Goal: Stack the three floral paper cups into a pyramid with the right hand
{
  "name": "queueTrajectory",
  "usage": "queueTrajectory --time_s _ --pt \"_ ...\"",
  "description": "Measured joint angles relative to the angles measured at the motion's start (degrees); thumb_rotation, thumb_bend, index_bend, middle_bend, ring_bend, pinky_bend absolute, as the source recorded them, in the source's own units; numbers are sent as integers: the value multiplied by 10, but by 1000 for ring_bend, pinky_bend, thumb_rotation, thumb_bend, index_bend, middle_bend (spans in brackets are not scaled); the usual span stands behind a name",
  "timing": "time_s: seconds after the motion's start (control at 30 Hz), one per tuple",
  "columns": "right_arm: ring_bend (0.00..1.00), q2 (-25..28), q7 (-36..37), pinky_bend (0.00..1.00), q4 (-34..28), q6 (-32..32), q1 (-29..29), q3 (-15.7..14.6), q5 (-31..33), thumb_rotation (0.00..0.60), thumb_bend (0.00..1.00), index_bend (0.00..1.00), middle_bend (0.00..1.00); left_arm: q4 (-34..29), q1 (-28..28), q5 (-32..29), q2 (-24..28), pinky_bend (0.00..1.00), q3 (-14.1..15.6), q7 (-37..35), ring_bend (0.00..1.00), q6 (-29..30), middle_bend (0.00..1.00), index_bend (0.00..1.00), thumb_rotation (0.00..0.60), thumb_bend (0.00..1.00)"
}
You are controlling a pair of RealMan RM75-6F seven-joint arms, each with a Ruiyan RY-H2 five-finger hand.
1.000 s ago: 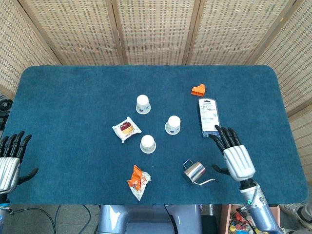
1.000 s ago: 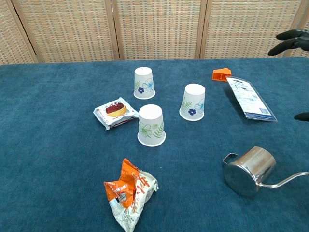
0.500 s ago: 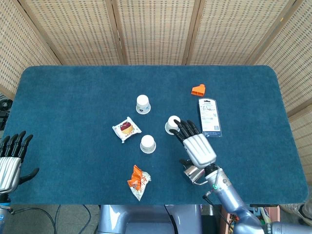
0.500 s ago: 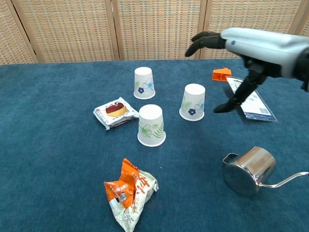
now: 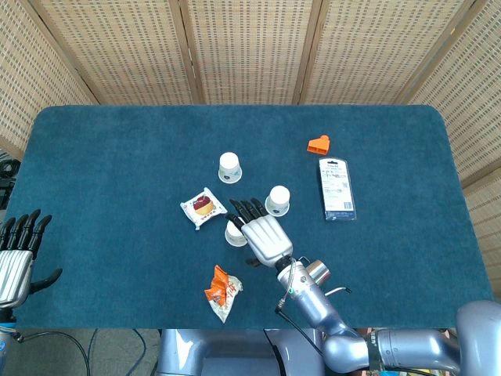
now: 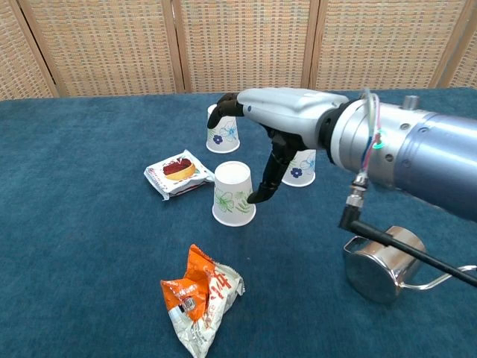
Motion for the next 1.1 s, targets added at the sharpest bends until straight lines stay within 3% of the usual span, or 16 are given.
queueTrajectory --time_s 0.33,1.1 --pt "0 -38 1 0 72 -10 50 5 40 600 41 206 0 5 -4 -10 -3 0 -2 0 0 -9 0 0 600 200" --pt "0 -79 40 0 203 -49 99 -5 63 600 41 297 0 11 -9 -20 -9 0 -2 11 0 -19 0 0 600 199"
